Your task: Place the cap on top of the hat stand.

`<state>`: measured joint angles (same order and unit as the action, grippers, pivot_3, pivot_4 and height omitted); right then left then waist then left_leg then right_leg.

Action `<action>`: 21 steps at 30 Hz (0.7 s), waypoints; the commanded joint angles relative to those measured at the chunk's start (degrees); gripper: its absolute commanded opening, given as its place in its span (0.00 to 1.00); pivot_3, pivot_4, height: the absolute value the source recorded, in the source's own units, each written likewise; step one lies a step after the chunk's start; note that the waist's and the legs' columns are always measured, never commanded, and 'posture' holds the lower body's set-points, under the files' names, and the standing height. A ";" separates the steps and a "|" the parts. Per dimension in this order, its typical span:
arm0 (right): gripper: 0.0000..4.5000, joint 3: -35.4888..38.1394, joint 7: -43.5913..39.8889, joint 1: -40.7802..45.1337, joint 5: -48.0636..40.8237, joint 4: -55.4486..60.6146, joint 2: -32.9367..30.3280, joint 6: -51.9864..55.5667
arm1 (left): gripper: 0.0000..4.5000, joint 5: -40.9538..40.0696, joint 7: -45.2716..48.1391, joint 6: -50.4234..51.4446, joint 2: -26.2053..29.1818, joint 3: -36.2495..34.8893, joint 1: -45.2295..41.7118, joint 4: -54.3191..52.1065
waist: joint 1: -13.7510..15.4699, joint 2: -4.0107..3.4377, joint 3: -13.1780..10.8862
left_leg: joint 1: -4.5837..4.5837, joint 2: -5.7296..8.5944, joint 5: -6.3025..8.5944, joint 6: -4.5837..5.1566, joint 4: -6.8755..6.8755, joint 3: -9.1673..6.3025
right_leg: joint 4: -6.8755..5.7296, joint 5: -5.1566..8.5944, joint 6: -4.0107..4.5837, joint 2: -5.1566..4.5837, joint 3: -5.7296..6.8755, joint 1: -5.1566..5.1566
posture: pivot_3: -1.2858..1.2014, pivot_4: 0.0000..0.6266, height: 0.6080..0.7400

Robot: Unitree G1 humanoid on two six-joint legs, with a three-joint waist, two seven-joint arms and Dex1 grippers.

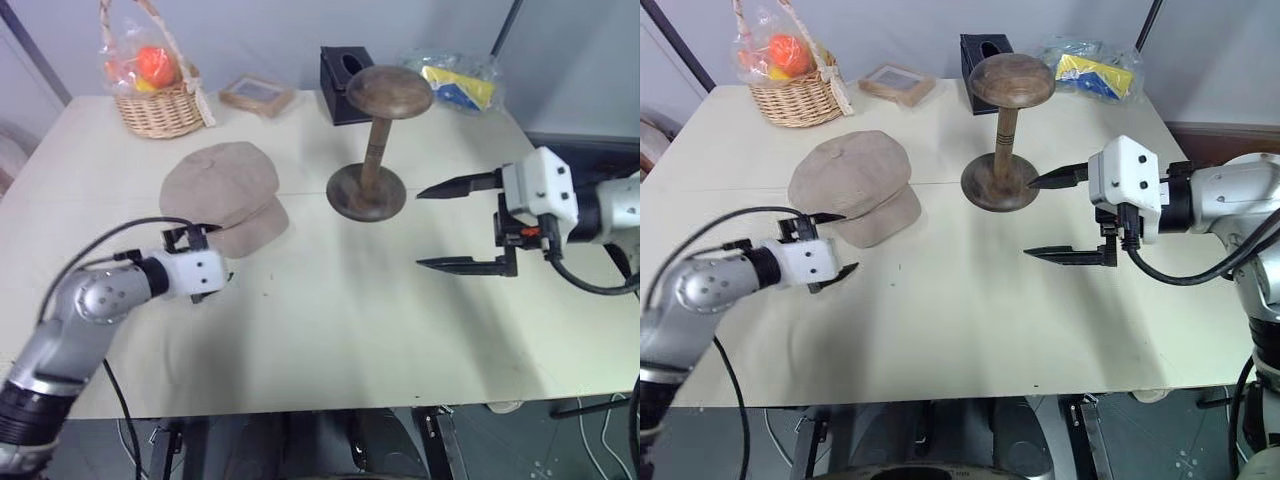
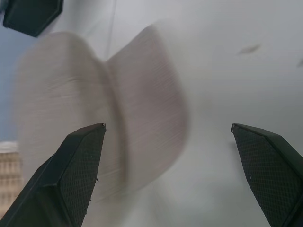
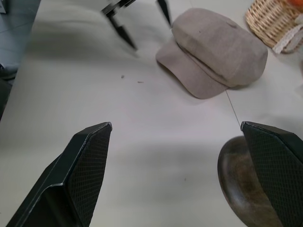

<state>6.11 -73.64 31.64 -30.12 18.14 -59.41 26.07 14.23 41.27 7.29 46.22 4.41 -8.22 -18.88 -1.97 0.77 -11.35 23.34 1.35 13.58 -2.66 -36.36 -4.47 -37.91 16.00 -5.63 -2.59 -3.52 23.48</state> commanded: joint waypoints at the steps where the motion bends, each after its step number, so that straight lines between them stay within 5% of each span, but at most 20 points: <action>1: 1.00 1.42 -0.39 1.08 -1.30 0.84 -1.18 0.57 | 0.99 4.56 -4.74 3.43 -5.45 3.62 -2.95 -2.36 | 0.53 0.01 0.00 | -0.01 0.02 0.00 0.00 -0.04 -0.02 | -0.02 0.00 0.00 -0.01 0.01 -0.02 | 0.52 0.24 1.00; 7: 1.00 1.17 -1.04 2.61 -1.45 0.05 -1.97 1.61 | 0.99 20.05 -15.69 10.83 -15.79 12.14 -9.07 4.81 | 1.33 0.03 0.02 | 0.05 0.07 0.02 0.03 -0.43 -0.19 | -0.08 -0.02 -0.04 -0.01 0.21 -0.19 | 0.52 0.24 1.00; 15: 1.00 2.05 -1.59 3.81 -3.00 0.98 -3.47 2.78 | 0.99 26.47 -25.51 16.24 -27.18 16.47 -13.99 16.09 | 1.89 -0.05 0.09 | 0.02 0.11 0.03 0.06 -0.67 -0.36 | -0.12 -0.05 -0.08 -0.06 0.40 -0.41 | 0.52 0.24 1.00; 21: 1.00 2.19 -0.85 5.34 -3.47 0.75 -3.40 3.10 | 0.99 28.26 -31.87 17.17 -30.77 16.84 -17.76 25.34 | 2.55 -0.07 0.13 | -0.02 0.14 0.03 0.06 -0.76 -0.37 | -0.10 -0.07 -0.13 -0.09 0.40 -0.50 | 0.52 0.24 1.00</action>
<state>6.05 -74.73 35.95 -32.59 17.89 -62.00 29.38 41.70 10.80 23.22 15.44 21.31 -26.16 3.12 0.58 0.70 -11.23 23.32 1.49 13.62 -2.61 -37.11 -4.84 -38.01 15.93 -5.76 -2.69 -3.12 22.98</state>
